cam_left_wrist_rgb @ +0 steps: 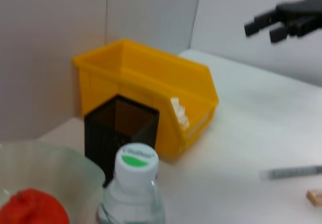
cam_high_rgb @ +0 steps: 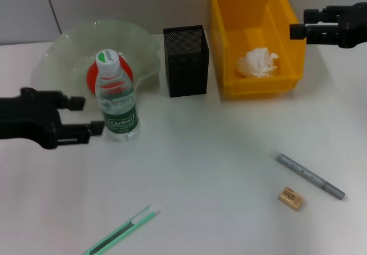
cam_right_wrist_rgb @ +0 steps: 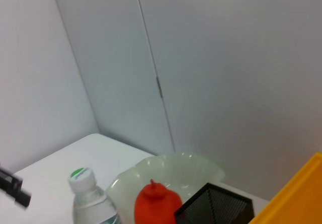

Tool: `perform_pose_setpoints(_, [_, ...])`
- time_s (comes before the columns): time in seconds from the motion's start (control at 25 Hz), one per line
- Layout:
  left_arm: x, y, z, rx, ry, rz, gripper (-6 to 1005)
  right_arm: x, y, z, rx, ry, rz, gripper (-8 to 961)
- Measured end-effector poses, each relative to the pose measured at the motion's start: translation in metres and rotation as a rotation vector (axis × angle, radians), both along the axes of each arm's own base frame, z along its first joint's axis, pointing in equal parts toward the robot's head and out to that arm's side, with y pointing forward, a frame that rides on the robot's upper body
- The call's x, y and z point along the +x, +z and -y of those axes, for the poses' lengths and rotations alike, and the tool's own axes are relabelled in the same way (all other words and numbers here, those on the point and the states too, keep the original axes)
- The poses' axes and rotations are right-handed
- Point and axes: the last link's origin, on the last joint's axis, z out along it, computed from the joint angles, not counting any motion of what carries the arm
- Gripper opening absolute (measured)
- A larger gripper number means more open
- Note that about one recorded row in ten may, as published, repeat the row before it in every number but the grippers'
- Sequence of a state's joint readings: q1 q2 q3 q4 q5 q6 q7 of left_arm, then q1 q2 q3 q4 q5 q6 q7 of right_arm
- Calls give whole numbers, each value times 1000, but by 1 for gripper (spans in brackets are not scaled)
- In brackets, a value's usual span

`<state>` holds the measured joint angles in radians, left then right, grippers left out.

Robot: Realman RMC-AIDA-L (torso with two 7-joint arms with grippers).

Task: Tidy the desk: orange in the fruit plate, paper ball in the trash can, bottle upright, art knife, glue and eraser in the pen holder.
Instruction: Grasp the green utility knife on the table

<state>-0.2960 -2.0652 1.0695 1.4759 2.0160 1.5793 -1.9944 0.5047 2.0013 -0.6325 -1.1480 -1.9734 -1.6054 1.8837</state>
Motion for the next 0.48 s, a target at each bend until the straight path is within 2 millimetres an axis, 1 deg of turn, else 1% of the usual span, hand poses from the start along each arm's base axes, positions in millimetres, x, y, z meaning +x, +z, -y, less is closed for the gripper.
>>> perform_pose_setpoints(0.04, [0, -7, 0, -27, 8, -32, 666, 2, 4, 0, 8, -9, -6, 650])
perform_pose_setpoints(0.08, [0, -7, 0, -27, 8, -32, 666, 2, 4, 0, 8, -9, -6, 650])
perform_pose_setpoints(0.24, [0, -21, 0, -83, 22, -120, 666, 4, 12, -1, 23, -33, -21, 650])
perform_pose_setpoints(0.48, [5, -27, 1, -125, 20, -148, 666, 3, 14, -2, 17, -46, -30, 651])
